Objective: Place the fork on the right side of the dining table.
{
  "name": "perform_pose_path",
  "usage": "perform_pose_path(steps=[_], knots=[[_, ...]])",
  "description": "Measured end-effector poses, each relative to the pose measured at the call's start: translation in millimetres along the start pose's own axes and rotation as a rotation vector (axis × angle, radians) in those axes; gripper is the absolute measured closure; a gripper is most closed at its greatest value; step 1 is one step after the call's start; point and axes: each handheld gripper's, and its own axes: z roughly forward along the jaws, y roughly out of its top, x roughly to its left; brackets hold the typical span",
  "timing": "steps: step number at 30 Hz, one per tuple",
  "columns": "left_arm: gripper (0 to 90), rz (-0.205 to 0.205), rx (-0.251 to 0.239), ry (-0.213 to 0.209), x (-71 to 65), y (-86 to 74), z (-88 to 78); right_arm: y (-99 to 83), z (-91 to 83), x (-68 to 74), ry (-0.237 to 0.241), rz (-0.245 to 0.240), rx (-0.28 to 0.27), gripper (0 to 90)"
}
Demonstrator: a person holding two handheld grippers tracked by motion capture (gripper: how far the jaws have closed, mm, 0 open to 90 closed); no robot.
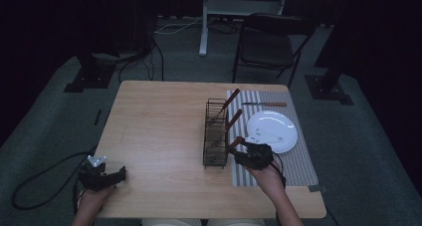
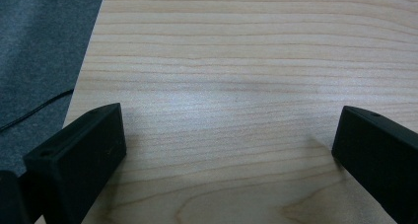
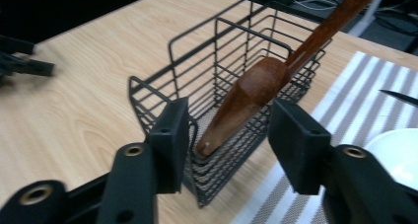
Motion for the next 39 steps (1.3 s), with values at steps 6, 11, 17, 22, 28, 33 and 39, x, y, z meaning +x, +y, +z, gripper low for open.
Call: perform_pose_path(steps=[6, 11, 17, 22, 28, 33, 39], knots=[[0.3, 0.0, 0.0, 0.0, 0.0, 0.0, 0.0, -1.4, 5.7, 0.6, 0.012, -0.015, 0.025, 70.4], [0.3, 0.002, 0.001, -0.002, 0.1, -0.4, -0.5, 1.4, 5.5, 1.1, 0.062, -0.002, 0.026, 78.9], [0.3, 0.003, 0.001, -0.002, 0.1, -0.4, -0.5, 2.7, 4.7, 2.2, 0.068, -0.002, 0.017, 80.8], [0.3, 0.003, 0.001, -0.002, 0.1, -0.4, -0.5, 4.1, 3.5, 3.4, 0.057, -0.015, 0.016, 80.9], [0.3, 0.002, 0.001, -0.002, 0.1, -0.4, -0.5, 9.8, -2.5, 3.2, 0.044, -0.019, 0.002, 81.0], [0.2, 0.003, 0.001, -0.002, 0.1, -0.4, -0.5, 19.7, -18.2, 3.5, 0.037, -0.022, -0.043, 81.0], [0.3, 0.003, 0.001, -0.002, 0.1, -0.4, -0.5, 27.5, -36.7, 2.9, 0.027, -0.025, -0.1, 81.1]])
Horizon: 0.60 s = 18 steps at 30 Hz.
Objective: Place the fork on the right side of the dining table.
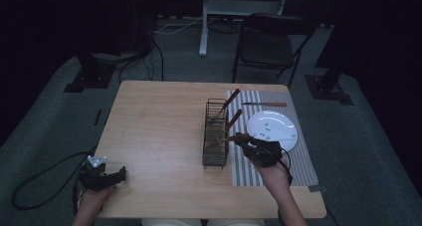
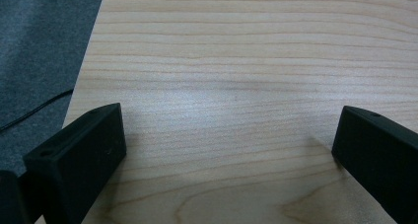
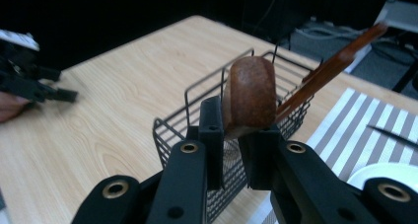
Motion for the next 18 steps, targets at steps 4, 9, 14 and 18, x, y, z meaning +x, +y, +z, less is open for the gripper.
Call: perform_pose_path(steps=[4, 9, 14, 18], knots=[[0.3, 0.0, 0.0, 0.0, 0.0, 0.0, 0.0, 5.9, -14.5, -0.1, -0.008, -0.001, -0.036, 81.1], [0.3, 0.0, 0.0, 0.0, 0.0, 0.0, 0.0, 10.1, -35.1, -3.8, -0.034, -0.019, -0.067, 81.1], [0.3, 0.0, 0.0, 0.0, 0.0, 0.0, 0.0, 2.9, -52.5, -11.8, -0.079, -0.013, -0.065, 81.1], [0.3, 0.0, 0.0, 0.0, 0.0, 0.0, 0.0, -20.3, -63.4, -28.1, -0.141, 0.031, -0.01, 81.0]])
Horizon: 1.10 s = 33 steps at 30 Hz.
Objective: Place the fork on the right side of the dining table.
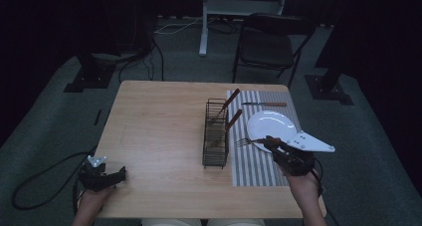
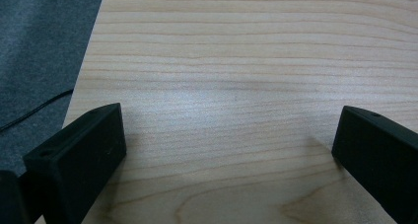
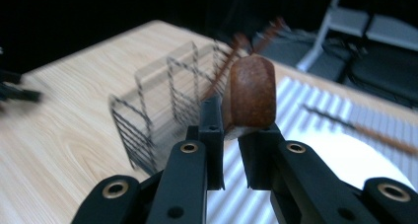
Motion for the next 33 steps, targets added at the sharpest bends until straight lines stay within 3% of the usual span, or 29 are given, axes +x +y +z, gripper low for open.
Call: perform_pose_path(steps=[3, 4, 14, 22, 29, 30, 33], knots=[[0.3, 0.0, 0.0, 0.0, 0.0, 0.0, 0.0, -12.2, -0.4, -6.8, -0.03, 0.018, 0.03, 81.0], [0.3, 0.0, 0.0, 0.0, 0.0, 0.0, 0.0, -25.2, 0.2, -13.6, -0.034, 0.048, 0.063, 81.1], [0.3, -0.001, 0.001, 0.0, -0.1, 0.1, -0.1, -74.8, 4.9, -26.1, -0.029, 0.182, 0.156, 81.1], [0.3, -0.001, 0.0, 0.0, -0.1, 0.0, 0.0, -88.0, 3.3, -33.9, -0.02, 0.257, 0.154, 80.8], [0.3, -0.001, 0.001, 0.0, -0.1, 0.1, -0.1, -97.9, 2.1, -45.1, -0.014, 0.266, 0.14, 76.9], [0.3, -0.001, 0.0, 0.0, -0.1, 0.1, -0.1, -101.2, 1.7, -48.0, -0.013, 0.248, 0.146, 70.6], [0.3, -0.004, 0.0, 0.001, -0.3, 0.0, -0.1, -105.1, 1.9, -51.0, -0.002, 0.229, 0.15, 67.2]])
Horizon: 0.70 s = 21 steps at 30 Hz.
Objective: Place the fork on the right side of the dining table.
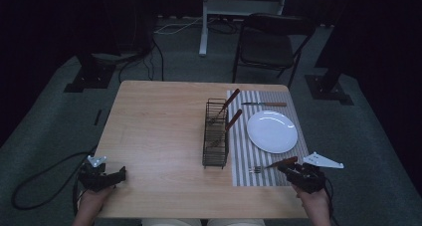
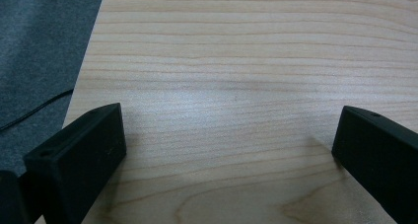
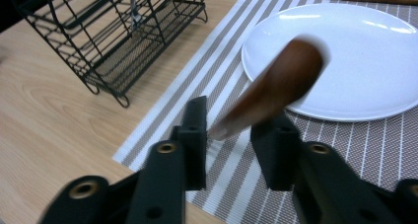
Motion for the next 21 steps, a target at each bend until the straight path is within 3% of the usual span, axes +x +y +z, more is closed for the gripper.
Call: perform_pose_path(steps=[14, 21], knots=[[0.3, -0.006, -0.003, 0.006, -0.6, -0.5, -0.1, -19.4, 8.8, -36.9, -0.025, 0.007, 0.045, 61.3], [0.3, -0.005, -0.001, 0.005, -0.5, -0.5, -0.2, -28.2, 20.6, -49.9, -0.018, -0.032, 0.051, 54.2]])
